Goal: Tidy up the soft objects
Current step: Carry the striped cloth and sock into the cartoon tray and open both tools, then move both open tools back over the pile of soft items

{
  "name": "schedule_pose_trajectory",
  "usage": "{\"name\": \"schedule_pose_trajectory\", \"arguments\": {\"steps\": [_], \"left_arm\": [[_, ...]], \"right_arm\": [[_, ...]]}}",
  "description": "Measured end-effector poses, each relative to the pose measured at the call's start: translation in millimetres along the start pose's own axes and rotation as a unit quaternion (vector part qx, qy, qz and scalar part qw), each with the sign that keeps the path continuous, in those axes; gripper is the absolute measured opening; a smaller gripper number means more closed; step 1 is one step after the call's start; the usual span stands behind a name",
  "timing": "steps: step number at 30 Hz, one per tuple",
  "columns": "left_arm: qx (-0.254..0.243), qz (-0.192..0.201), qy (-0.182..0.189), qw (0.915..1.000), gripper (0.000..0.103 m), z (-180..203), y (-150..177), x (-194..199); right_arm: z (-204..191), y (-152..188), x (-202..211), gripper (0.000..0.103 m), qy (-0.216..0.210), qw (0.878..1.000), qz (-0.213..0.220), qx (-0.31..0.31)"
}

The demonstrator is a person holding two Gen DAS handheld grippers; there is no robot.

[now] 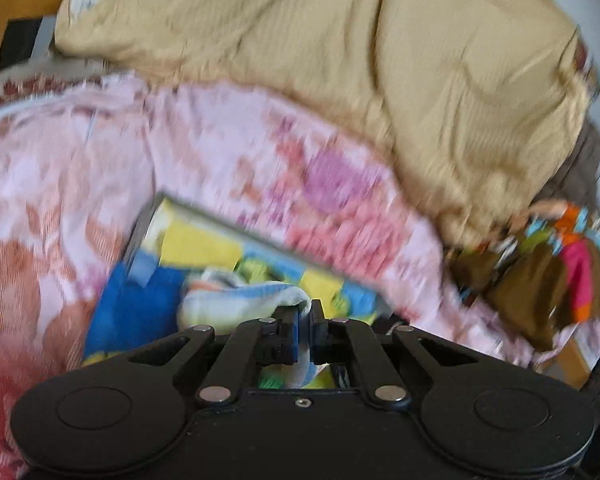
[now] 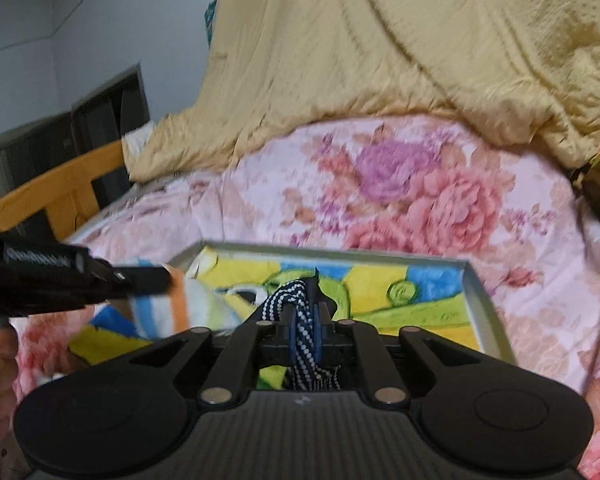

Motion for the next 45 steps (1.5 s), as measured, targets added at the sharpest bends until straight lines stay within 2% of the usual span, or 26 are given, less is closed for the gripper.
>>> {"name": "schedule_pose_trajectory", "arguments": {"steps": [5,8,13,15,21,24,32,38,42,45], "left_arm": [[-0.007,-0.066,-0.043,0.9969,0.005,-14.7,24.2,-14.8],[-0.006,-0.083,-0.059,0.9948,0.010,-18.3,33.1,-15.7],[-0.012,-0.079,-0.067,0.9945,0.021,-10.5,36.5,-6.6],[-0.014,-0.071,-0.069,0.9950,0.035,-4.2,37.1,0.0],[-0.025,-0.043,-0.072,0.9962,0.057,15.6,43.3,26.0],[-0.038,-0.025,-0.071,0.9964,0.068,29.5,43.7,42.1],[-0.088,0.022,-0.070,0.9935,0.080,72.5,46.6,89.3],[-0.102,0.052,-0.068,0.9912,0.086,94.9,55.4,119.2],[-0.123,0.071,-0.071,0.9873,0.096,110.2,64.3,136.3],[-0.137,0.076,-0.074,0.9849,0.098,117.8,69.8,146.2]], "right_arm": [[-2.3,8.1,-2.7,0.016,-0.003,0.999,-0.033,0.008],[-0.7,9.6,-0.6,0.030,-0.003,0.999,-0.040,0.007],[5.0,10.6,13.6,0.053,0.002,0.999,-0.034,0.002],[7.9,8.8,23.9,0.062,0.007,1.000,-0.023,0.000],[18.9,2.0,63.4,0.086,0.022,0.999,0.024,-0.009],[24.0,-0.6,86.2,0.091,0.026,0.998,0.051,-0.012],[32.1,-5.3,138.7,0.102,0.031,0.993,0.113,-0.024],[35.9,3.4,166.2,0.103,0.031,0.991,0.126,-0.033],[35.4,12.1,182.0,0.103,0.038,0.990,0.131,-0.031],[35.4,18.8,192.9,0.103,0.039,0.990,0.133,-0.031]]}}
Point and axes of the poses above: each gripper's, at about its wrist camera, not at the fingertips, and x roughly against the way its jaws point, z to its right, y to its underside, the point moved 6 cm from there along -x, roughly the way its jaws point, and after that the axes turned 14 degrees about y, right-handed, at the moved point
